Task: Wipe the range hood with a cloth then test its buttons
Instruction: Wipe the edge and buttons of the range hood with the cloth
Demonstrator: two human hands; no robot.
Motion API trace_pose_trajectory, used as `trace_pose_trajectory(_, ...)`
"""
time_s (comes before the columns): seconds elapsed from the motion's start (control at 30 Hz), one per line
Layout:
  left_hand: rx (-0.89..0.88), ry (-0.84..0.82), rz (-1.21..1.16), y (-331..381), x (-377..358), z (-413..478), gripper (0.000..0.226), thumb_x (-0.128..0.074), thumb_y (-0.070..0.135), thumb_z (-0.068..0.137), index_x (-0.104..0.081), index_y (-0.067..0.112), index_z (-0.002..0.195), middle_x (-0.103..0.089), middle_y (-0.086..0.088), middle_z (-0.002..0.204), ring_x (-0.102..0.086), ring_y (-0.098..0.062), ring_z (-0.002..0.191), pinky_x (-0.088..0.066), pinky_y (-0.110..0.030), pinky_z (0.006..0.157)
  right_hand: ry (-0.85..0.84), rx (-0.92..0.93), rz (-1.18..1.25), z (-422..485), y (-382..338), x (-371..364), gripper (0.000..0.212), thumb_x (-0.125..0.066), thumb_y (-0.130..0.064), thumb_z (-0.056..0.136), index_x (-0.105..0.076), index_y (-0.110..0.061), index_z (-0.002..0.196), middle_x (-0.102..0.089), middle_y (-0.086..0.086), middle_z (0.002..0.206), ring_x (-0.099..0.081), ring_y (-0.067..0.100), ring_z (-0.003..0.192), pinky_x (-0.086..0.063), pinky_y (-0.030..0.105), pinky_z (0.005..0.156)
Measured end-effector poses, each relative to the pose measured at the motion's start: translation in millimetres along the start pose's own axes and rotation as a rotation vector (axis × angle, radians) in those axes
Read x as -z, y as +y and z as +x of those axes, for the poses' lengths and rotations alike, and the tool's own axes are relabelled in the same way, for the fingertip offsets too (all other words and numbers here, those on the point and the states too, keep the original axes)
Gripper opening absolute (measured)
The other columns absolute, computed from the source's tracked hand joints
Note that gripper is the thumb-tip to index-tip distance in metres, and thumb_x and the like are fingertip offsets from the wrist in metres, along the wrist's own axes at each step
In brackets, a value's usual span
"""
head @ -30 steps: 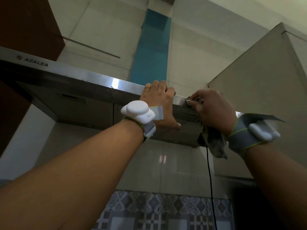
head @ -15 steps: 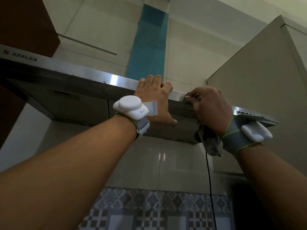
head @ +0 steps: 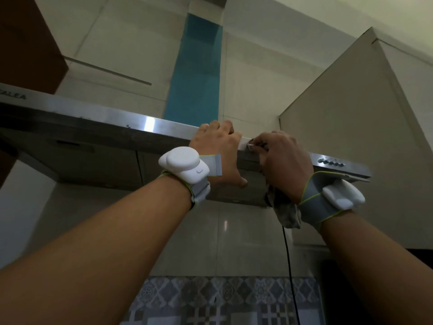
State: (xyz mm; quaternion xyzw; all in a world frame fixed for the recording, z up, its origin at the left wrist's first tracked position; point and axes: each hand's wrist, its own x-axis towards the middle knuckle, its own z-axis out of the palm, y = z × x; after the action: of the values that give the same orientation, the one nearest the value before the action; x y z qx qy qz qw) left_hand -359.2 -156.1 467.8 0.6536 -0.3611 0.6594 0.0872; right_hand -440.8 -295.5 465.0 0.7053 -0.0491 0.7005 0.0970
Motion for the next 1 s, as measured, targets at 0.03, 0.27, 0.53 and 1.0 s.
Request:
trace_pose_trajectory(0.03,0.006,0.024,-0.008,1,-2,1,0.094,-0.063,0.08,0.053,-0.055,0.02,0.125,-0.049,-0.002,0.12,-0.045,-0.026,0.109,-0.039,-0.041,0.098,-0.001,-0.008,0.006,2,0,1,0.019,-0.055,-0.035,0.092,-0.07,-0.03,0.103,-0.062,0.001,0.102,-0.059,0.027,0.094,-0.046,0.034,0.075)
trace_pose_trajectory(0.27,0.024,0.11,0.007,-1,-13,-1,0.093,-0.061,0.082,0.047,-0.053,0.021,0.118,-0.047,-0.003,0.113,-0.043,-0.025,0.102,-0.039,-0.041,0.094,0.021,0.001,0.025,3,-6,-3,0.019,-0.055,-0.035,0.093,-0.07,-0.03,0.104,-0.061,-0.001,0.1,-0.058,0.025,0.092,-0.046,0.034,0.075)
trace_pose_trajectory(0.53,0.052,0.091,-0.008,2,-11,1,0.093,-0.059,0.083,0.049,-0.054,0.021,0.117,-0.048,-0.003,0.113,-0.043,-0.025,0.103,-0.04,-0.041,0.095,0.019,-0.035,0.031,0,9,0,0.017,-0.058,-0.034,0.091,-0.071,-0.029,0.1,-0.062,0.001,0.1,-0.058,0.025,0.095,-0.045,0.033,0.076)
trace_pose_trajectory(1.0,0.084,0.095,-0.031,3,-15,3,0.094,-0.056,0.085,0.049,-0.053,0.021,0.118,-0.048,-0.005,0.113,-0.044,-0.026,0.105,-0.039,-0.041,0.095,0.026,-0.056,0.032,1,18,2,0.018,-0.059,-0.035,0.09,-0.071,-0.028,0.101,-0.066,0.003,0.104,-0.06,0.028,0.097,-0.048,0.036,0.079)
